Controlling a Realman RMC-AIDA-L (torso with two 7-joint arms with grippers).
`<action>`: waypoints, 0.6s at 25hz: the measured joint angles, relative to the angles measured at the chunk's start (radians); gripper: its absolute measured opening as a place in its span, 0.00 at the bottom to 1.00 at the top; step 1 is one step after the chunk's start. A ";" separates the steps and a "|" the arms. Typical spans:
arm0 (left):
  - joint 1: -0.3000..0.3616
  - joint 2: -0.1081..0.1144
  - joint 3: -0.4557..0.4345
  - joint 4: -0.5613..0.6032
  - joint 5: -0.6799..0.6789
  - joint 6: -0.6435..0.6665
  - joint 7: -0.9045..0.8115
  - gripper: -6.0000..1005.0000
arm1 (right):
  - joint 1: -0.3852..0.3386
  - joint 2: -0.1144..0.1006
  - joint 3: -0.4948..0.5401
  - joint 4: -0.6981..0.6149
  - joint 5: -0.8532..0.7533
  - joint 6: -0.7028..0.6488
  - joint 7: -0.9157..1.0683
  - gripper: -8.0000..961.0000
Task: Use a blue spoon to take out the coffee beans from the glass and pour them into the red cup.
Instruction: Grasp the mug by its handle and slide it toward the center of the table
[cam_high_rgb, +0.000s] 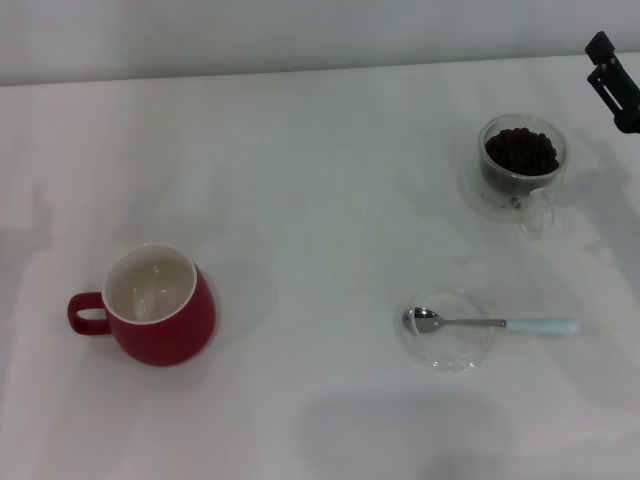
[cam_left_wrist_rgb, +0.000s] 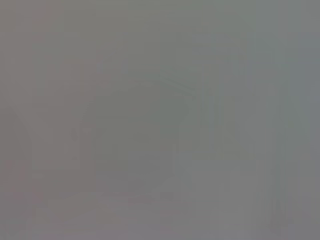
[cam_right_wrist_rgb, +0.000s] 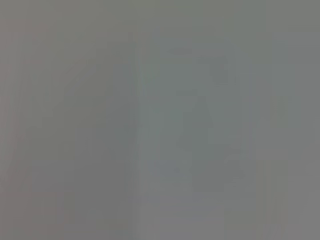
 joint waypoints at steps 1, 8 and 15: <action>-0.002 0.001 0.000 0.000 0.006 -0.003 0.000 0.55 | 0.000 0.000 0.000 0.000 0.000 -0.002 0.000 0.82; 0.000 -0.002 -0.005 0.000 0.009 0.004 0.001 0.55 | -0.001 -0.001 0.001 -0.011 0.004 0.006 0.001 0.82; 0.005 -0.002 -0.006 0.000 0.008 0.004 0.003 0.55 | -0.003 -0.002 0.001 -0.009 0.006 0.008 -0.001 0.82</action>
